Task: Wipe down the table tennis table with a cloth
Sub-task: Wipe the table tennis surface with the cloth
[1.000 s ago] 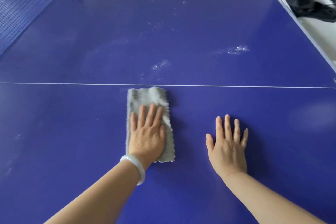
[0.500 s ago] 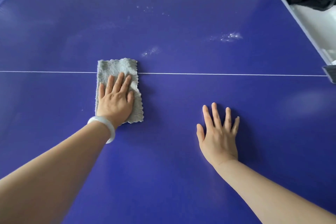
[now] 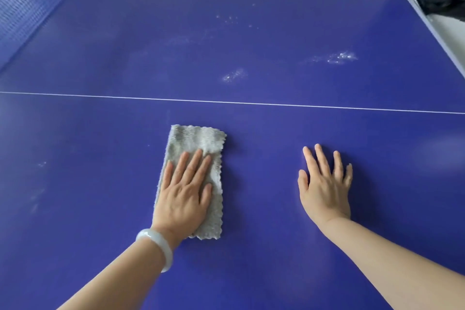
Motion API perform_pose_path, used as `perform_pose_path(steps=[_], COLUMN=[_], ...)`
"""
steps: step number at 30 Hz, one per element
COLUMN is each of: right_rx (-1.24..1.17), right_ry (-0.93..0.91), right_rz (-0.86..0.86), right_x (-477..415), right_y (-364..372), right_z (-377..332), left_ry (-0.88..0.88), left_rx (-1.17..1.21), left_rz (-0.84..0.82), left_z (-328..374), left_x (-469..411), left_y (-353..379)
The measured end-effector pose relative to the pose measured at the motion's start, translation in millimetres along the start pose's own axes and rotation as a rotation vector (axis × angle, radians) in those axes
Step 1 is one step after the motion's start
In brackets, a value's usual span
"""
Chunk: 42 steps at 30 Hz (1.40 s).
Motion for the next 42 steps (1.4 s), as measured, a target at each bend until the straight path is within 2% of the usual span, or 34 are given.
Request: perform_pose_path(steps=[2, 6, 9, 12, 15, 20, 21, 23, 25, 27, 29, 32, 34, 36, 38, 42], right_rx=[0.028, 0.126, 0.168, -0.002, -0.111, -0.096, -0.090, -0.089, -0.095, -0.118, -0.159, -0.214, -0.237, -0.246, -0.269, -0.218], right_ry=[0.013, 0.043, -0.014, -0.174, -0.166, -0.169, -0.173, -0.163, -0.154, -0.148, -0.142, -0.158, -0.165, -0.165, -0.150, -0.125], right_rz=[-0.037, -0.152, -0.112, -0.106, -0.154, -0.011, 0.001, -0.007, -0.015, -0.007, 0.006, 0.013, 0.009, 0.014, 0.016, -0.032], right_x=[0, 1, -1, 1, 11, 14, 14, 12, 14, 14, 13, 15, 14, 14, 15, 13], right_y=[-1, -2, -10, 0, 23, 33, 34, 34, 35, 35, 32, 31, 31, 30, 29, 34], right_z=[-2, -8, -37, -105, -161, -160, -159, -162, -163, -161, -160, -160, -157, -155, -155, -155], left_ry=[-0.127, -0.129, -0.128, -0.117, -0.119, 0.089, 0.025, -0.265, -0.507, -0.567, -0.407, 0.024, 0.170, 0.263, 0.164, -0.347], left_rx=[0.007, 0.012, 0.011, 0.031, 0.057, -0.011, -0.040, -0.030, 0.031, 0.047, 0.050, 0.094, 0.108, 0.064, 0.041, 0.027], left_rz=[-0.034, -0.045, -0.069, -0.056, -0.046, -0.025, -0.014, -0.014, -0.026, -0.020, 0.025, 0.043, 0.035, 0.023, 0.014, 0.007], left_z=[-15, -8, -11, -9, -11, -52, -73, -118, -132, -102, -44, 41, 50, 24, -25, -137], left_x=[3, 2, 1, 1, 3, -9, -11, -12, -2, 12, 31, 59, 49, 27, 1, -21], left_y=[-1, -2, -2, -5, 0, 0, -3, -7, -8, -5, -5, 6, 6, 2, -2, -8])
Point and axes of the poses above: each hand's wrist, its own x-axis away from the middle knuckle, its own y-axis out of the palm, z = x × y, the point moved 4 cm from there along -x, towards the middle knuckle, and after that the axes turned 6 degrees about -x, right-handed, at the moved point
